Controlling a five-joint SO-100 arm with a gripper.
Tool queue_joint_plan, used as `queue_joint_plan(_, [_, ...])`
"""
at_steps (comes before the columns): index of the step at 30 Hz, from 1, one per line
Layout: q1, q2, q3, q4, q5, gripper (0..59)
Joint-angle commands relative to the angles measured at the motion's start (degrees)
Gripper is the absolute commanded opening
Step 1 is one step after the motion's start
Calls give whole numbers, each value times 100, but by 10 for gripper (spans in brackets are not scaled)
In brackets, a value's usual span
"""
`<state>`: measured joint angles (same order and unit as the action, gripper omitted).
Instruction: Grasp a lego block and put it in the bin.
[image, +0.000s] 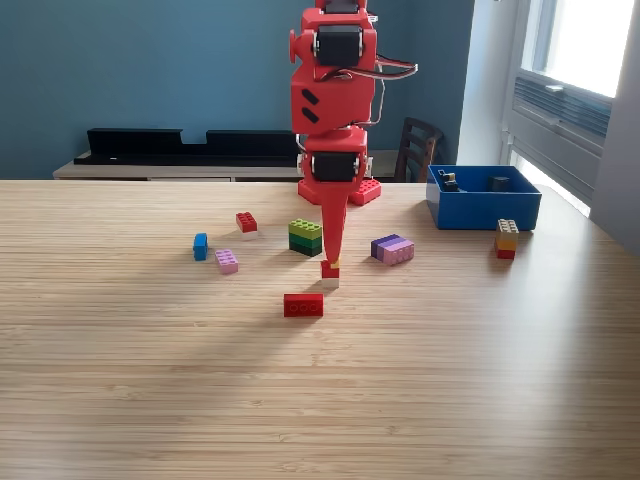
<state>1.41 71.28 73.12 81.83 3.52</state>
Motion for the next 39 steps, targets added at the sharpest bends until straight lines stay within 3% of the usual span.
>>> queue_joint_plan(1, [-35, -62, -439, 149, -466, 260])
queue_joint_plan(10, [-88, -237, -387, 141, -1046, 264])
queue_joint_plan(31, [-35, -281, -352, 114, -1371, 252])
queue_joint_plan(39, [105, -896, -686, 114, -1477, 250])
